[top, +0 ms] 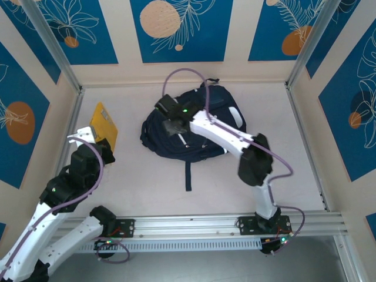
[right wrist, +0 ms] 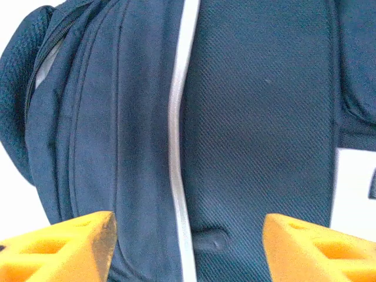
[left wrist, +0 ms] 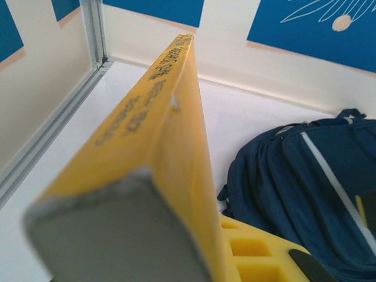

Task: Pack the student bag
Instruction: Open the student bag at the center of the table.

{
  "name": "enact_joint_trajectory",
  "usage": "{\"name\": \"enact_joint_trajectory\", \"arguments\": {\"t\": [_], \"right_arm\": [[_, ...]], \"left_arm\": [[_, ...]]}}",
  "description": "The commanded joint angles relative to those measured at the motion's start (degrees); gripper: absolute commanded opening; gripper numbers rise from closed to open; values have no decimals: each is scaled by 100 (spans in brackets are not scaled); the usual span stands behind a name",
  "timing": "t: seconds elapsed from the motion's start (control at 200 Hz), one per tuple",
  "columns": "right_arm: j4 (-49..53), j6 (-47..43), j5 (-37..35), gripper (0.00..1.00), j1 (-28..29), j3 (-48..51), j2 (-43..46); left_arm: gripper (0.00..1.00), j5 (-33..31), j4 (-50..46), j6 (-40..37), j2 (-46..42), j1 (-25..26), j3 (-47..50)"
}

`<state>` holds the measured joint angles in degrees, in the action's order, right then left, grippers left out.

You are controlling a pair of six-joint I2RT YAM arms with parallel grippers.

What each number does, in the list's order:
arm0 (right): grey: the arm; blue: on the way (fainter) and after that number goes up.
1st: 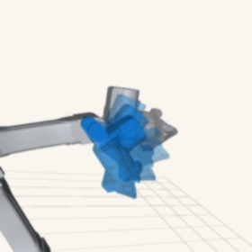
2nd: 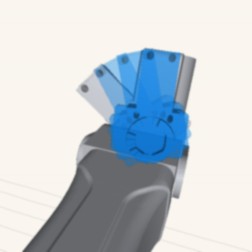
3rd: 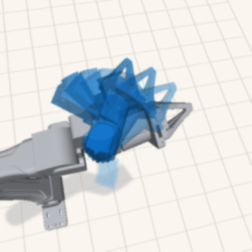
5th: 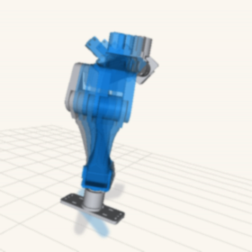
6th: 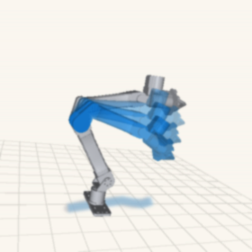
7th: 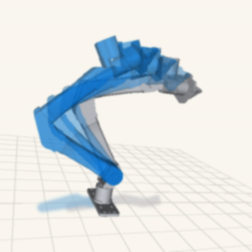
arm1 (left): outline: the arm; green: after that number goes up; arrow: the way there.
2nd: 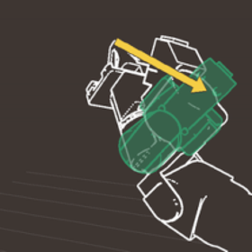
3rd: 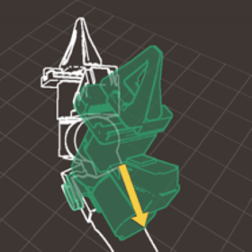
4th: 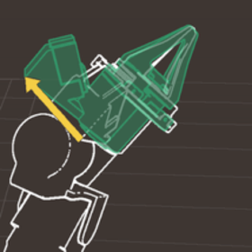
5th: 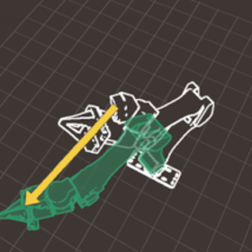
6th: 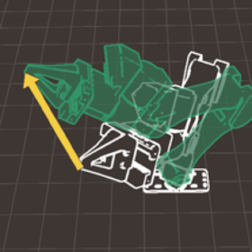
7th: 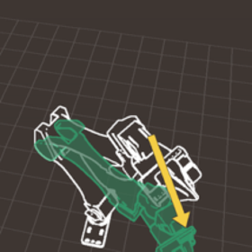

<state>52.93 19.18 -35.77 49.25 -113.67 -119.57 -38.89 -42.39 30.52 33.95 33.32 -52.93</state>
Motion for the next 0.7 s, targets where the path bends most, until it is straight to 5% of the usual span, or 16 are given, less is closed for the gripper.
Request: {"name": "enact_joint_trajectory", "arguments": {"t": [0.0, 0.37, 0.695], "right_arm": [[596, -208, -372, 77, 97, -454, -340], [1430, 232, 138, 79, -142, -2294, -1856], [1436, 289, 512, 71, -257, -2204, -2267]], "left_arm": [[0, -313, 691, -273, -205, -53, 75], [0, -15, 960, -433, -233, -54, 221], [0, 66, 1057, -503, -223, -48, 285]]}}
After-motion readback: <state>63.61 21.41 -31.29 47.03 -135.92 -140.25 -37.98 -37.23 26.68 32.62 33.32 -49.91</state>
